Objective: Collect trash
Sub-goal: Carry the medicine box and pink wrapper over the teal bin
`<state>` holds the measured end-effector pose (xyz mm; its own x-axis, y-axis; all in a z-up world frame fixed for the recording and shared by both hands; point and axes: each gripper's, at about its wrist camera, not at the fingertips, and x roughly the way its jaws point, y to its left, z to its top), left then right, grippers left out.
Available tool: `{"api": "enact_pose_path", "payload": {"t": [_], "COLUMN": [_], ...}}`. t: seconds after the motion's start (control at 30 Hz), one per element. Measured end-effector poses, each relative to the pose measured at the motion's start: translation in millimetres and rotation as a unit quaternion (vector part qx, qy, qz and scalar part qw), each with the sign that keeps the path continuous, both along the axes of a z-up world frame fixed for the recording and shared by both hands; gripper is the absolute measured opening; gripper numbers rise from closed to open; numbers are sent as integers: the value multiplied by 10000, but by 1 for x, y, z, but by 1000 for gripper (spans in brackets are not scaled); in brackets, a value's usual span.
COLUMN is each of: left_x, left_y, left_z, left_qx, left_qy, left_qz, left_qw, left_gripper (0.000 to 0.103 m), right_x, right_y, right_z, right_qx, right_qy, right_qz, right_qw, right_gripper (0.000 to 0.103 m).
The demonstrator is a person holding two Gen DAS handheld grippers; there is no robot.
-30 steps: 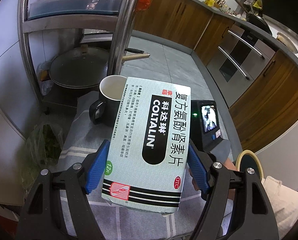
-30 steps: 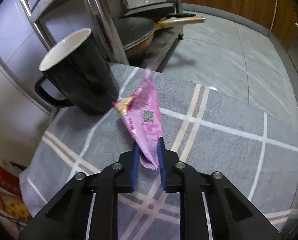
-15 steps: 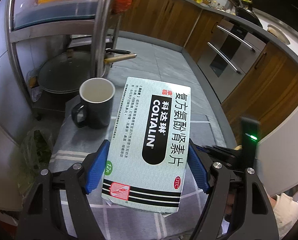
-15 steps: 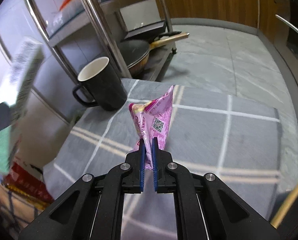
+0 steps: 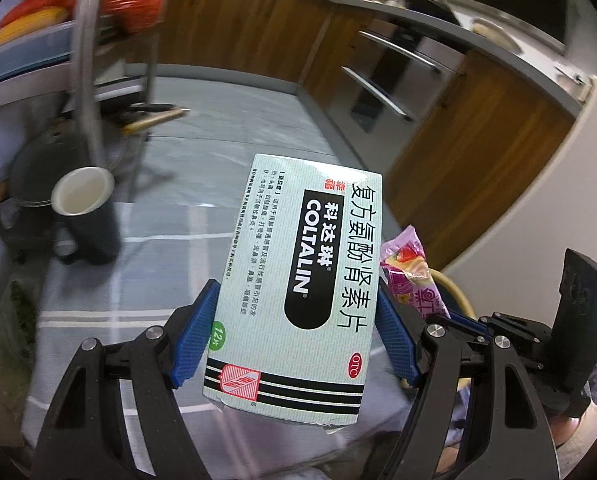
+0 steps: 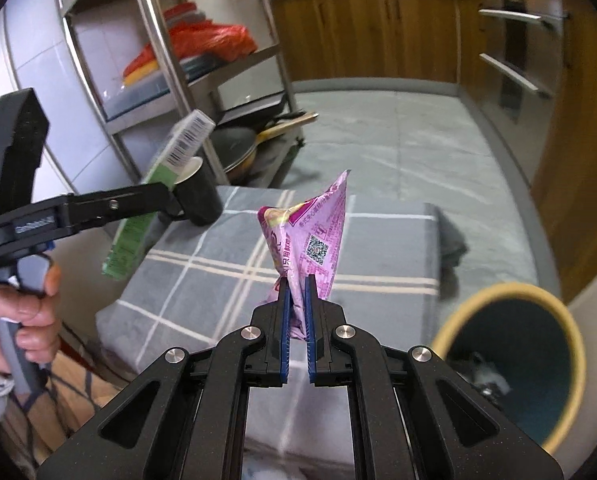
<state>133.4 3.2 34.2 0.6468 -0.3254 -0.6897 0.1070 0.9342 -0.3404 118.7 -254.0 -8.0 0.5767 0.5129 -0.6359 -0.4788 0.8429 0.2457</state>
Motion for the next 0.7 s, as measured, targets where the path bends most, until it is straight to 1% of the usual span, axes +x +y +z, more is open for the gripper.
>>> {"api": "enact_pose_path", "payload": {"t": [0.17,0.23,0.37,0.53,0.7], "left_x": [-3,-3,-2,-3,-4], "left_y": [-50,-72,-106,-148,-180], "left_z": [0,-3,-13,-25,-32], "left_qx": [21,45,162,291,327], "left_qy": [-68,-46,36,158,223], "left_qz": [-503,-714,-1030,-1417,-1694], "left_qw": [9987,9974,9945,9894,9847], "left_gripper": [73,73,73,73,73], "right_x": [-21,-30,-40,-52,-63], "right_y": [-42,-57,-88,-121,-147], "right_z": [3,-1,-6,-10,-16], "right_qx": [-49,-137,-73,-53,-37], "right_qy": [-135,-215,-260,-350,-352], "right_qz": [-426,-644,-1042,-1378,-1625], "right_qw": [9990,9976,9942,9898,9861], "right_gripper": [8,8,8,8,8]}}
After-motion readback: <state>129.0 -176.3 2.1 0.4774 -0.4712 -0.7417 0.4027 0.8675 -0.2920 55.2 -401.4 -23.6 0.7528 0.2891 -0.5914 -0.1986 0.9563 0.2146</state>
